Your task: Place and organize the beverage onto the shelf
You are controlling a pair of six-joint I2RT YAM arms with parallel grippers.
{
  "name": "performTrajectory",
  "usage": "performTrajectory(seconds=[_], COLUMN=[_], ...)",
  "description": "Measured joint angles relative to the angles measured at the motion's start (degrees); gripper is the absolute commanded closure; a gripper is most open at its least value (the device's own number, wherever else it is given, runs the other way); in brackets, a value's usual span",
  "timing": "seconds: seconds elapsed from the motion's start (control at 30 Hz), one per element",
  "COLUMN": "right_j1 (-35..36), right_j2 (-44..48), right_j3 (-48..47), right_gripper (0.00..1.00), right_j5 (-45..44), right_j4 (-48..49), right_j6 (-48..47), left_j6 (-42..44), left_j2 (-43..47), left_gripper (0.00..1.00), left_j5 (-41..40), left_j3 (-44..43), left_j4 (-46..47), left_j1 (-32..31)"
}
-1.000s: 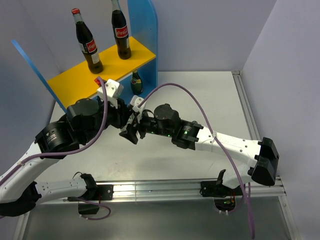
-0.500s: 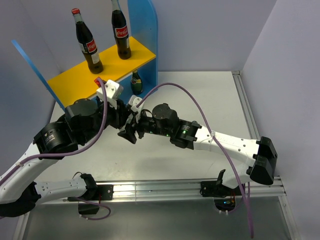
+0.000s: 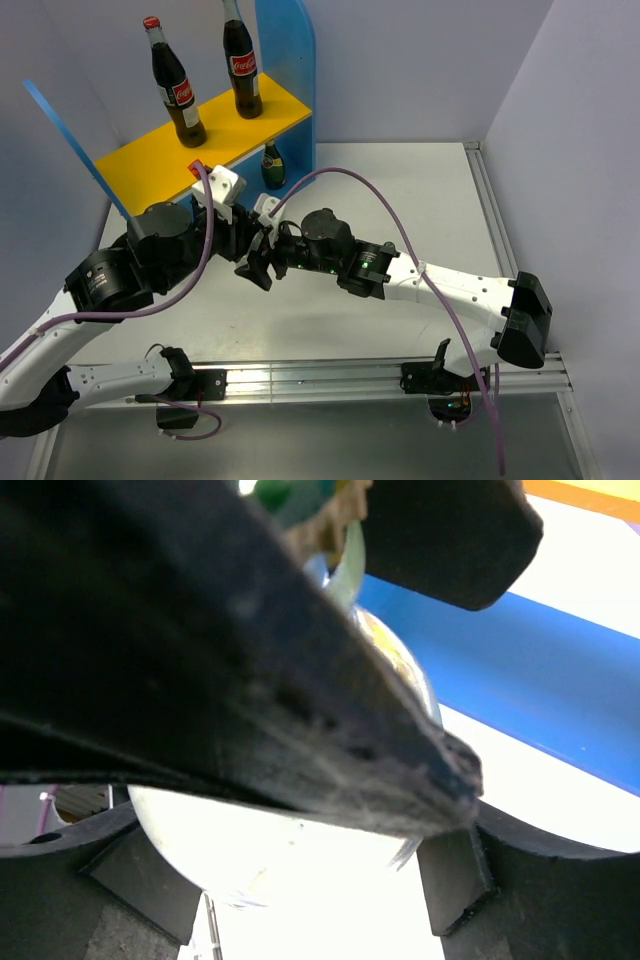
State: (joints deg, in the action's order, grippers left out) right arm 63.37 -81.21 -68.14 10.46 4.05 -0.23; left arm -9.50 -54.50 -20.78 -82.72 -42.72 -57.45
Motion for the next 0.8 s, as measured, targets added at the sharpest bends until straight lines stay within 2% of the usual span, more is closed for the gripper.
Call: performTrajectory(seconds=[0.13, 0.27, 0.33, 0.4, 0.43, 0.63, 0.7, 0.8], right_j1=[0.02, 0.13, 0.17, 0.20, 0.24, 0.61, 0.81, 0.96], right_j2=[0.00, 0.00, 0.00, 0.00, 0.00, -0.90, -0.90, -0.85], right_j3=[0.26, 0.28, 0.33, 0.33, 0.33, -0.11, -0.11, -0.04], right_gripper=[0.34, 0.52, 0.66, 0.94, 1.00, 1.00, 1.00, 1.00], right_j5=[0.63, 1.05, 1.09, 1.05, 1.03, 1.01, 0.96, 0.66], right_j4=[0.55, 0.87, 1.25, 1.42, 1.33, 0.79, 1.03, 2.01], right_j6=[0.37, 0.33, 0.33, 0.33, 0.33, 0.11, 0.07, -0.26], left_j6=[0.24, 0.26, 0.33, 0.44, 0.46, 0.61, 0.66, 1.05], left_j2=[0.33, 1.11, 1.22, 1.33, 1.44, 3.80, 4.31, 5.40], left_gripper=[1.00, 1.00, 1.00, 1.00, 0.98, 0.85, 0.73, 0.61], left_j5=[0.09, 0.11, 0.04, 0.04, 0.02, -0.07, 0.09, 0.50], left_j3=[0.31, 0.96, 0.98, 1.11, 1.31, 4.70, 4.92, 5.62], left_j4=[0.24, 1.14, 1.40, 1.64, 1.84, 3.87, 4.04, 5.22], left_j1=[-0.02, -0.02, -0.02, -0.02, -0.02, 0.04, 0.04, 0.04])
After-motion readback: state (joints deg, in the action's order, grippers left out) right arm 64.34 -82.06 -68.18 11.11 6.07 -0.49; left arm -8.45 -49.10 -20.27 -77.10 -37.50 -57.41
